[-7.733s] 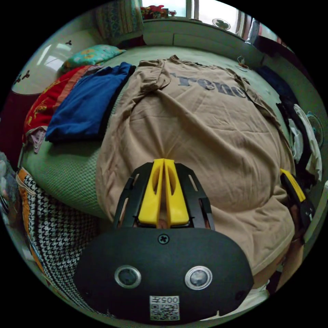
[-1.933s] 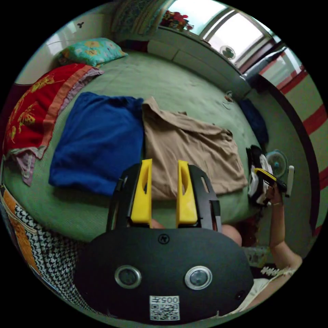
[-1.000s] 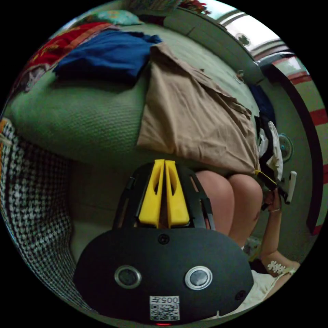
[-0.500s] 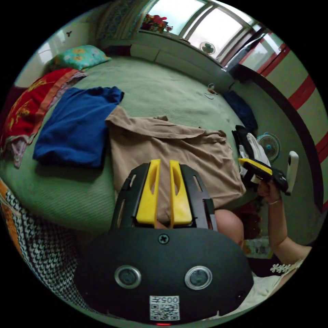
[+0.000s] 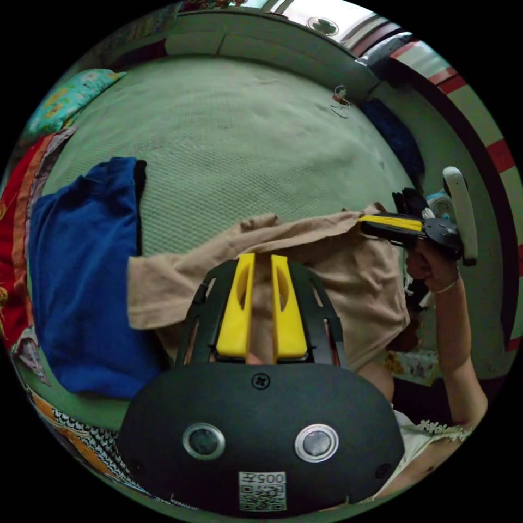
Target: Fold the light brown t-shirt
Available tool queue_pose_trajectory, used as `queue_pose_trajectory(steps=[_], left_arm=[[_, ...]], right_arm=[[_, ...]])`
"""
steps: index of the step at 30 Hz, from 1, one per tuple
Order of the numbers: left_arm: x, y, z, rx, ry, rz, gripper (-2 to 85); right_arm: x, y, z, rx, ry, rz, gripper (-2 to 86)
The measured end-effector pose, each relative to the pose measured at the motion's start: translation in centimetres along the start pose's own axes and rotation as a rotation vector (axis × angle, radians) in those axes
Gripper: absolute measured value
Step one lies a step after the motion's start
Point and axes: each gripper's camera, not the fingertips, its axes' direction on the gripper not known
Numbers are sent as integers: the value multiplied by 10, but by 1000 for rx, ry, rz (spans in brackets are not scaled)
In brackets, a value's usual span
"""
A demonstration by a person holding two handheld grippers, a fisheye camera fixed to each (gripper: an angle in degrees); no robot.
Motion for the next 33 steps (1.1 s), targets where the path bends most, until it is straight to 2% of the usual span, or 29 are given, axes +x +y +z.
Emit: queue_pose_trajectory(steps=[3, 6, 8, 11, 14, 16, 20, 25, 27, 30, 33], left_arm=[[0, -9, -19, 106, 17, -9, 64], [11, 0, -18, 129, 32, 27, 62], [21, 7, -7, 81, 24, 67, 63], [32, 19, 20, -29, 25, 100, 67], [28, 25, 41, -86, -18, 50, 66], [22, 24, 47, -78, 24, 8, 61], [17, 4, 61, -93, 72, -17, 48], [24, -29, 71, -165, 99, 48, 52], [26, -40, 62, -115, 48, 37, 58], [31, -39, 45, 19, 27, 14, 60], [44, -25, 47, 63, 2, 32, 62]], right_arm=[[19, -1, -25, 154, -99, 62, -11], [17, 17, -28, 156, -109, 8, -12], [13, 37, -26, 159, -68, -31, -11], [3, 69, -17, 129, -106, -136, -11], [-6, 87, -7, 93, -49, -168, -11], [-11, 89, -3, 83, -40, -202, -11], [-13, 67, 6, 60, -12, -197, -12], [3, 4, 19, -51, -97, -103, -13], [16, -11, 13, -23, -90, -4, -12], [26, -12, -12, 137, -158, 67, -13], [7, 4, -20, 179, -206, -50, -13]])
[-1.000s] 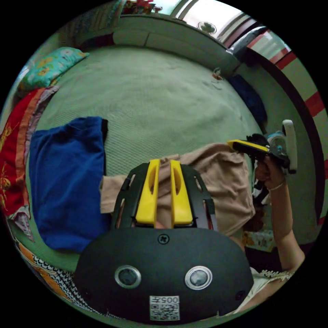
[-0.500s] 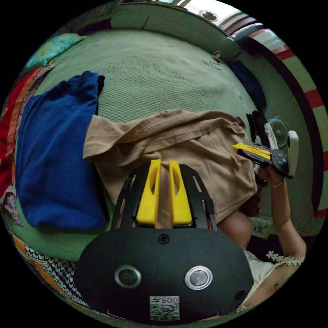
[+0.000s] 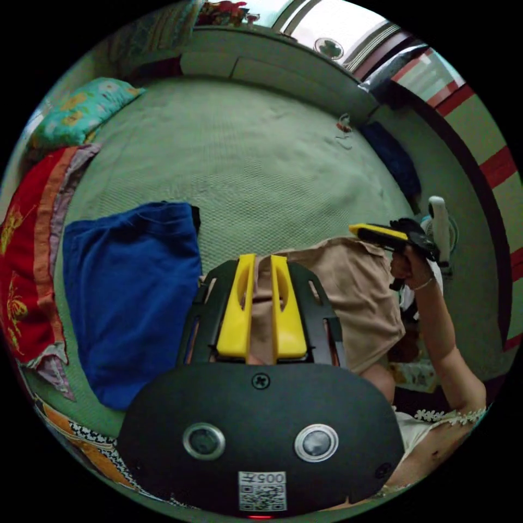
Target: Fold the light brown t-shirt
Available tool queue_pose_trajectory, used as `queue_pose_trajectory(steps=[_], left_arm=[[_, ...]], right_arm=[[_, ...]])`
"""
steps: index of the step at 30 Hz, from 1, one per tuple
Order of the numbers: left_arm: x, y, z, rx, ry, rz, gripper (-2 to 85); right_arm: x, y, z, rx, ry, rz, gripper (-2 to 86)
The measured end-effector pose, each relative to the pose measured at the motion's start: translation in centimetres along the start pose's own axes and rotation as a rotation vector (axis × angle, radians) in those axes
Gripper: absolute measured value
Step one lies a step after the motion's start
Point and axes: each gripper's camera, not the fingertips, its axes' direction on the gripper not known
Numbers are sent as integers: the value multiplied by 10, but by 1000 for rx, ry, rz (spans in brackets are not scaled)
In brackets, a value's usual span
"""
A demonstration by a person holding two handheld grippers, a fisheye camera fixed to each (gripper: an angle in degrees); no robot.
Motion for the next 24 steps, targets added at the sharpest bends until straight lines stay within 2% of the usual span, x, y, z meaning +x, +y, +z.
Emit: queue_pose_trajectory(steps=[5, 8, 11, 14, 16, 19, 24], left_arm=[[21, 32, 36, -103, -41, 19, 66], [18, 50, 57, -133, -157, -61, 67], [18, 73, 53, -61, -96, -174, 68], [42, 99, 35, 27, -132, -169, 74], [62, 113, 27, 45, -169, -149, 82], [111, 138, 23, 56, -109, -70, 95], [258, 193, 61, 4, 41, 209, 118]], right_arm=[[-44, 40, 12, -96, 17, -252, -13], [-49, 63, 13, -126, 170, -238, -15], [-34, 93, -9, -101, 243, -157, -14], [-14, 134, -48, -70, 272, -101, -13], [-2, 170, -81, -45, 323, -94, -13], [11, 208, -115, -33, 395, -68, -12], [28, 253, -157, 3, 390, 21, -11]])
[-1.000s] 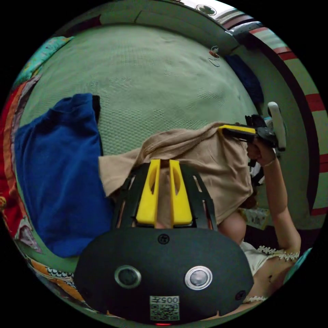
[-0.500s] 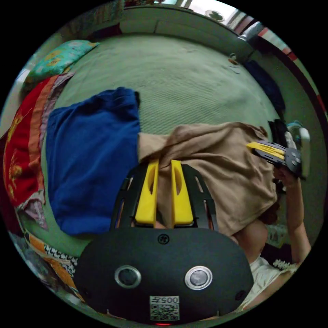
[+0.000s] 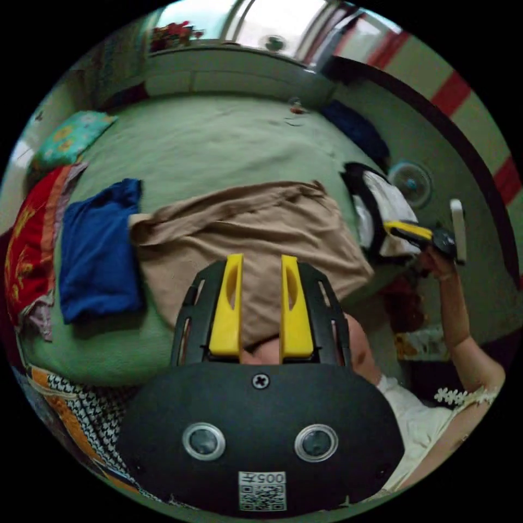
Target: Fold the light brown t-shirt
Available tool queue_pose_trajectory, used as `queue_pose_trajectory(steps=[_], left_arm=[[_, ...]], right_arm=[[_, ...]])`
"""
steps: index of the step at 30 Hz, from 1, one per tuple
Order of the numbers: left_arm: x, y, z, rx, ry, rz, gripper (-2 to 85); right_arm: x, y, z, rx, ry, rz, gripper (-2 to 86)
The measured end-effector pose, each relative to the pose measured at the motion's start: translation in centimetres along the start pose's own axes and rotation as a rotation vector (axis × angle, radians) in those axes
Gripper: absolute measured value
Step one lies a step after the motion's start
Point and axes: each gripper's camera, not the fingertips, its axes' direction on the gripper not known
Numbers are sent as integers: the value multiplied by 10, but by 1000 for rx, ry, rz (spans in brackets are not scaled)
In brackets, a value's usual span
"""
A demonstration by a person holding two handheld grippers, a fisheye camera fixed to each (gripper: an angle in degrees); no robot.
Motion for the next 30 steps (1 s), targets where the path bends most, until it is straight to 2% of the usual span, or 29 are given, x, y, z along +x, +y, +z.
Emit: queue_pose_trajectory(steps=[3, 6, 11, 15, 19, 23, 30], left_arm=[[88, 10, 40, -36, 90, 141, 143], [157, 15, 88, -99, 101, 222, 168], [214, 22, 160, -200, -27, 230, 171], [224, 31, 188, -240, -140, 169, 111], [217, 39, 183, -255, -69, 136, 67], [199, 53, 147, -147, 13, 106, 49], [166, 94, 102, -24, 70, 33, 48]], right_arm=[[12, 22, -15, 30, -21, 38, -11], [22, 39, -23, 46, -51, 62, -11], [36, 53, -34, 65, -66, 53, -12], [51, 53, -36, 80, -69, 39, -11], [67, 41, -26, 83, -104, 39, -9], [78, 14, -14, 60, -112, 51, 0], [109, -88, 40, -122, -403, 105, 78]])
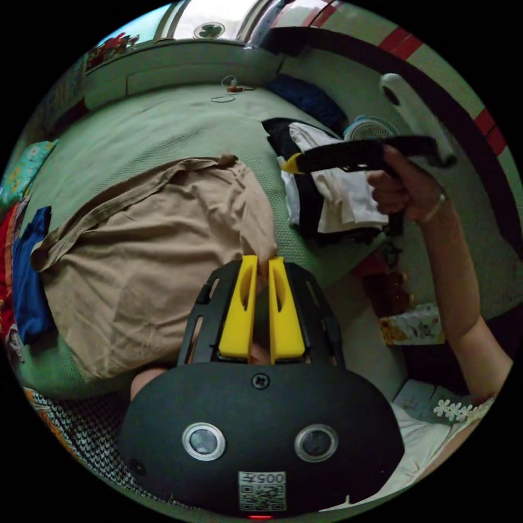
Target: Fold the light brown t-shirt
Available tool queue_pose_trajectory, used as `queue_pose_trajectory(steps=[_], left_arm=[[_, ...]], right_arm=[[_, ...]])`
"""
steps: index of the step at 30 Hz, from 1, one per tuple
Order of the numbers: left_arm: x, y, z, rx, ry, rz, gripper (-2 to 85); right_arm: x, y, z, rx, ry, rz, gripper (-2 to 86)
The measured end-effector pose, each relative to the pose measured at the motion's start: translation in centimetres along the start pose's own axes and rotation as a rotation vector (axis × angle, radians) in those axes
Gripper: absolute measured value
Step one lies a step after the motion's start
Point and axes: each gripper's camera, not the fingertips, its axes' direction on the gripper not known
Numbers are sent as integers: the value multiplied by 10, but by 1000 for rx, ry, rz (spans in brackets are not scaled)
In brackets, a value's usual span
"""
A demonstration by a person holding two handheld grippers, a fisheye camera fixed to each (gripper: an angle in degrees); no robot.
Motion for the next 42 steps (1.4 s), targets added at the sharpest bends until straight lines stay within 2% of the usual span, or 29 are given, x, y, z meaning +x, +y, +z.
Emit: queue_pose_trajectory(steps=[6, 12, 19, 26, 29, 32, 37, 42], left_arm=[[-15, 27, -11, 38, 38, -26, 48], [-38, 46, -27, 49, 79, -38, 48], [-65, 69, -51, 63, 123, -37, 48], [-99, 96, -83, 89, 163, -60, 49], [-111, 109, -104, 123, 178, -62, 49], [-122, 123, -131, 163, 182, -56, 49], [-150, 152, -184, 245, 168, -65, 49], [-205, 193, -242, 325, 129, -158, 50]], right_arm=[[33, -75, 48, -165, -35, 149, 87], [54, -109, 87, -222, -111, 268, 86], [68, -138, 111, -190, -242, 362, 59], [55, -162, 116, -178, -204, 362, 10], [29, -174, 97, -124, -185, 315, -6], [-17, -189, 75, -103, -75, 216, -9], [-125, -212, 47, -65, 71, 66, -11], [-231, -233, 51, -39, 138, -65, -11]])
